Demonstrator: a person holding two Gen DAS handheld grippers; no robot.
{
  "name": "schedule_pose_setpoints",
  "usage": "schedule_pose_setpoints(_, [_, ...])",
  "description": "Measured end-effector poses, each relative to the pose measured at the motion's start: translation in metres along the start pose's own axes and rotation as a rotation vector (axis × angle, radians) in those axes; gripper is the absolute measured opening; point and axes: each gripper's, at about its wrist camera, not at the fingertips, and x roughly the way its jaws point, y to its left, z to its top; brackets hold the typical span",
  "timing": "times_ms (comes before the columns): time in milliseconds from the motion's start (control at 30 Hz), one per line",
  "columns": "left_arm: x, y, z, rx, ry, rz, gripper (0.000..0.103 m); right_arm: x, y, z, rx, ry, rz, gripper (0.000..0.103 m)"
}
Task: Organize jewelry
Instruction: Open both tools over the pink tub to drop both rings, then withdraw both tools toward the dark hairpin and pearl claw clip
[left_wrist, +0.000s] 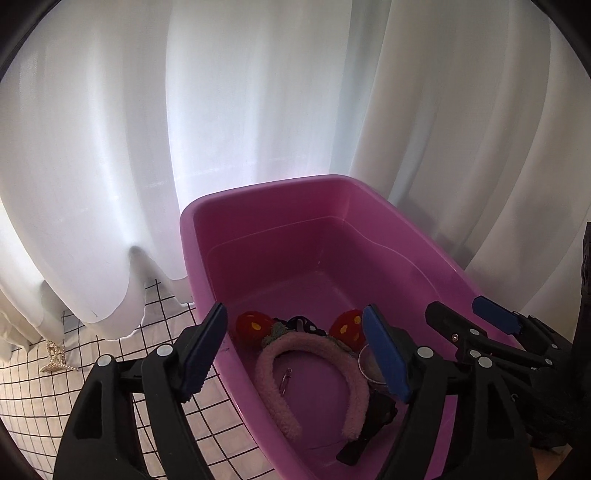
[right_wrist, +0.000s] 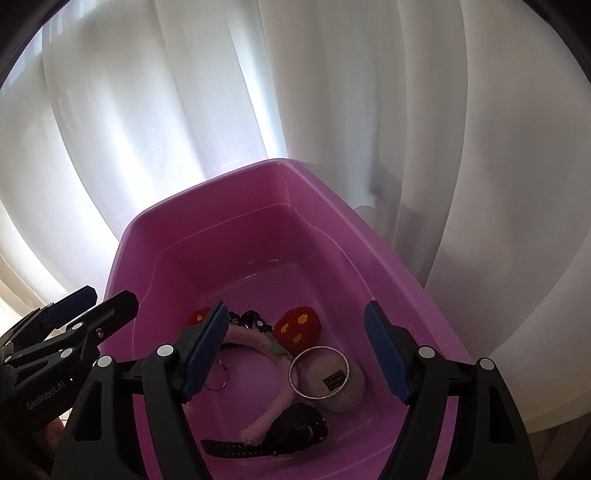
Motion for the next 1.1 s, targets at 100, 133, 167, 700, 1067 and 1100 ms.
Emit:
schedule_pose_setpoints(100, [-0.004,0.003,0.002,-0.012,-0.001,0.016,0.085,-0.004,0.000,0.001,0.002,-0.007,-0.001,0.072])
schedule_pose_setpoints(133, [-0.005,0.005,0.003,-0.019,-0.002,0.021,0.087,-0.007,0.000,0.000,0.003,-0.011,-0.002,0.072])
schedule_pose_setpoints(167, [-0.006,0.007,0.004,-0.026,-0.003,0.029,0.088,-0.009,0.000,0.001,0.004,-0.015,-0.002,0.072])
schedule_pose_setpoints(700, [-0.058,0.041,0.009,-0.089,-0.067,0.105,0.093,-0.047,0.033,0.012,-0.028,-0.093,0.075,0.072])
schedule_pose_setpoints(1067, [-0.119,0.135,-0.012,-0.201,-0.071,0.201,0.095,-0.060,0.110,0.018,-0.119,-0.095,0.251,0.072])
schedule_pose_setpoints(1100, [-0.126,0.149,-0.015,-0.212,-0.076,0.223,0.095,-0.061,0.119,0.018,-0.133,-0.096,0.265,0.072])
